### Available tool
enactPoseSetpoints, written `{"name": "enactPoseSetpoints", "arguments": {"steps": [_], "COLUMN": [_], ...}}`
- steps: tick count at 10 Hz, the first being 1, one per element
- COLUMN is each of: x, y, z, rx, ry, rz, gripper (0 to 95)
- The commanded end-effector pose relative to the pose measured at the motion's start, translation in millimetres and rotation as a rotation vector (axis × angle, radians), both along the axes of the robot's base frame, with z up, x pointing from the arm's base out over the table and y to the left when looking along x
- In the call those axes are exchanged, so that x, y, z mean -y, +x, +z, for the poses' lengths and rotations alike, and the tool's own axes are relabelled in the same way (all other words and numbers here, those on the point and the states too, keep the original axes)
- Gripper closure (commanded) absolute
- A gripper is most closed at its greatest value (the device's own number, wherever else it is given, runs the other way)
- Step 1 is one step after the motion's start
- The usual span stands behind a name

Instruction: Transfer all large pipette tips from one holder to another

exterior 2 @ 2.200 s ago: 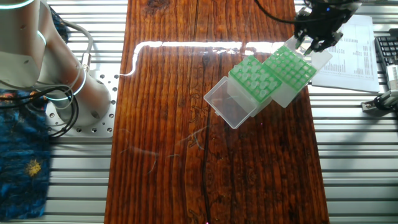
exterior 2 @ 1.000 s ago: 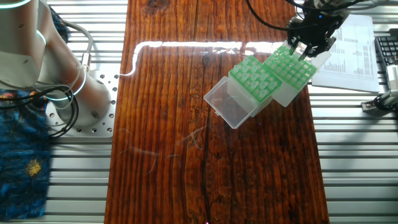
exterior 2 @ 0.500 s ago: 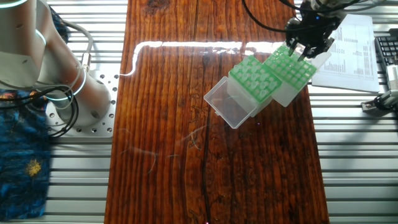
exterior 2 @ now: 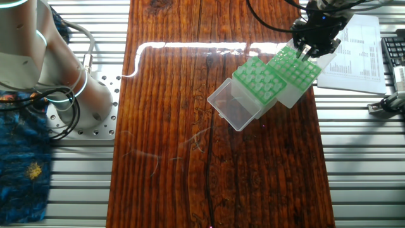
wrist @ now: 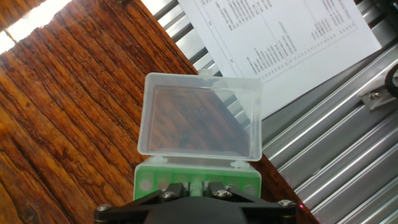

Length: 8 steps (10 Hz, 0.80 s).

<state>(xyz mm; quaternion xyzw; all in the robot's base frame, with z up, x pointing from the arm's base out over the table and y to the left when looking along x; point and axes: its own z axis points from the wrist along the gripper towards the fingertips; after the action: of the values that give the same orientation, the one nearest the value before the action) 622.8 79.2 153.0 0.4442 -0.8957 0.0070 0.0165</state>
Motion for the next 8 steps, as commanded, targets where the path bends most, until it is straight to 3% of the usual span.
{"name": "enactPoseSetpoints", "arguments": {"steps": [1, 5, 8], "x": [1.1, 12.0, 10.8], "y": [0.2, 0.4, 3.4], "z": [0.5, 11.7, 28.6], "rx": [0.001, 0.001, -0.005], "ry": [-0.003, 0.010, 0.011], "rz": [0.004, 0.030, 0.026], "gripper": [95.0, 95.0, 95.0]}}
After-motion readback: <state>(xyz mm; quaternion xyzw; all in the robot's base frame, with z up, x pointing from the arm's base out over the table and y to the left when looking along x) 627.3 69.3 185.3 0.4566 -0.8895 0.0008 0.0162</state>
